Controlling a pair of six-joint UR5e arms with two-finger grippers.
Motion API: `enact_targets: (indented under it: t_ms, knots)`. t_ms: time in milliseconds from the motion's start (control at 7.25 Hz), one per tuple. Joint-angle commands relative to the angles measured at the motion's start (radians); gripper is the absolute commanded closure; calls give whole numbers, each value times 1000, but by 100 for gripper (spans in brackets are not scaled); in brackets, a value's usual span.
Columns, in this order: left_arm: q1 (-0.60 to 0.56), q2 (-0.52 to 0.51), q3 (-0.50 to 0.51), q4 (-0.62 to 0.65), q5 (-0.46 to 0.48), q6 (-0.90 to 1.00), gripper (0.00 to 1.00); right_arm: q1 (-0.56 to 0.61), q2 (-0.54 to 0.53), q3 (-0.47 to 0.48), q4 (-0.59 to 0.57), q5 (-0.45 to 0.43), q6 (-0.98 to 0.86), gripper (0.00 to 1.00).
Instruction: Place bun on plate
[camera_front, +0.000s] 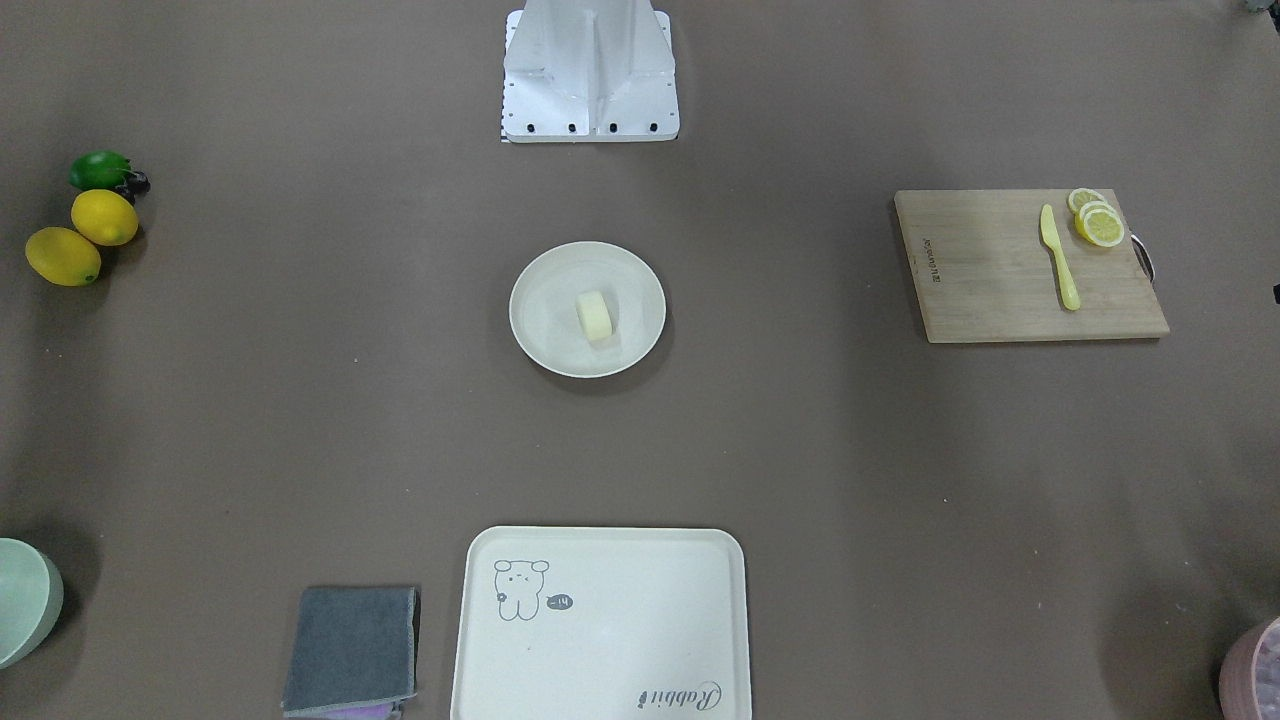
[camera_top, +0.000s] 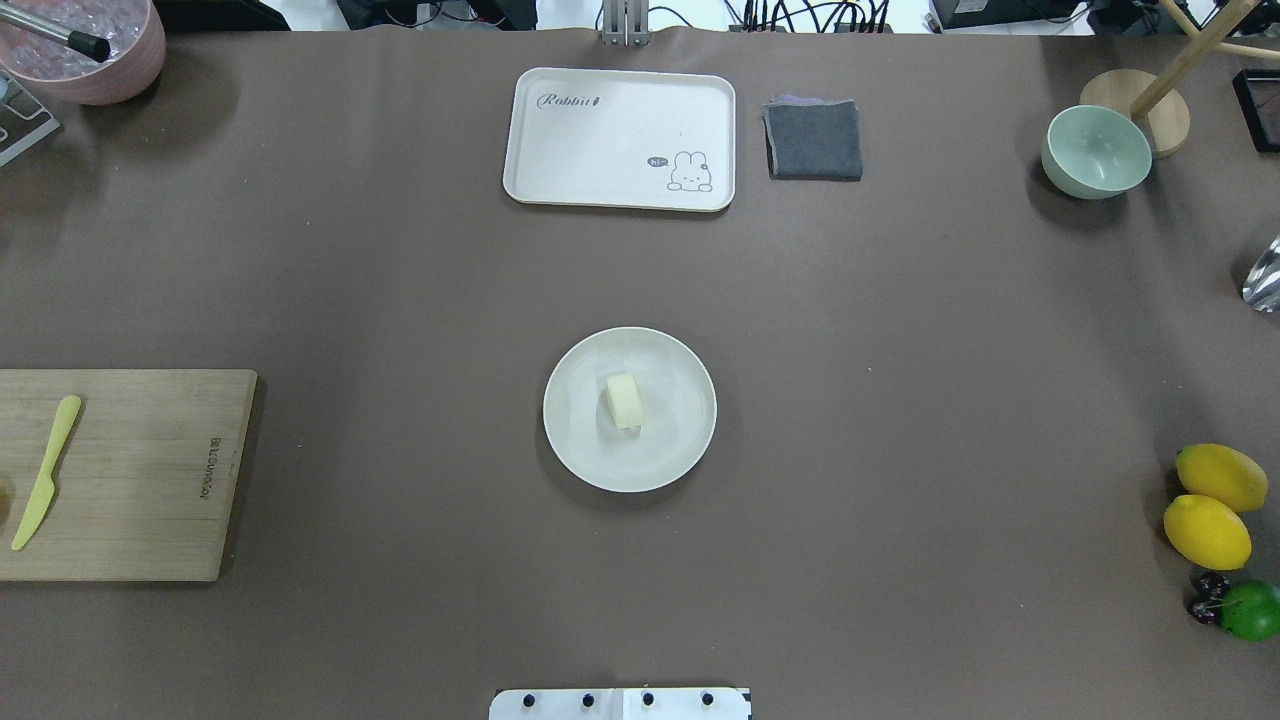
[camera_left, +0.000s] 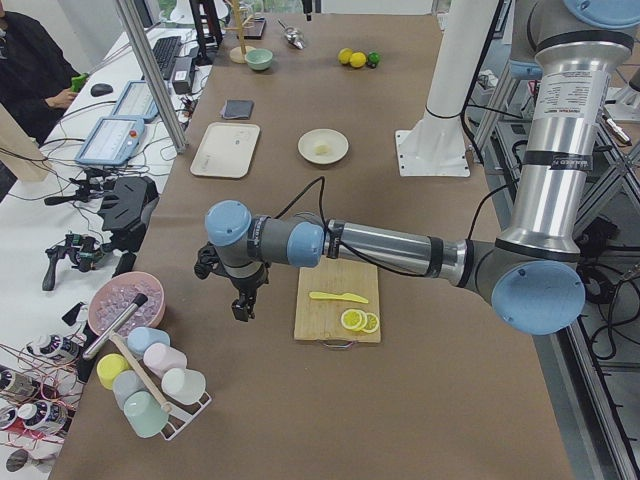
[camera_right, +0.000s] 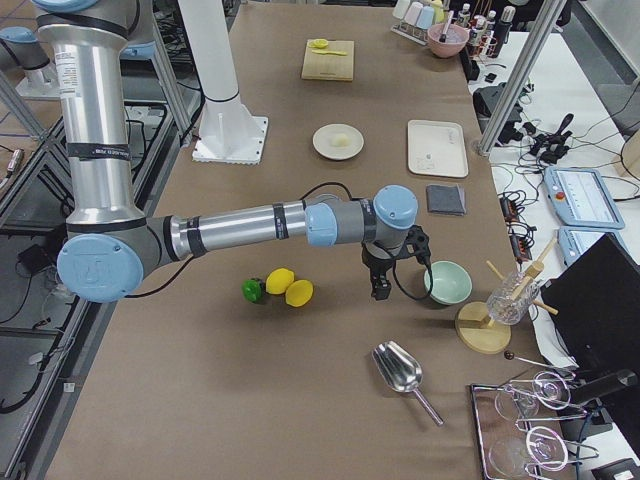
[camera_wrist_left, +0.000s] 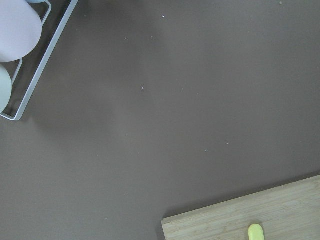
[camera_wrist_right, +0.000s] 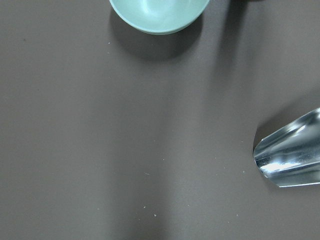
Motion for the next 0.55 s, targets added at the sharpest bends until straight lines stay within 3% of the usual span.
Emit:
enact_targets:
  t_ms: [0, 414]
  knots:
    - [0, 13, -37, -2, -9, -56, 2, -1, -1, 1, 0, -6, 0, 0]
    - [2, 30, -51, -4, 21, -44, 2, -7, -36, 34, 3, -5, 1, 0]
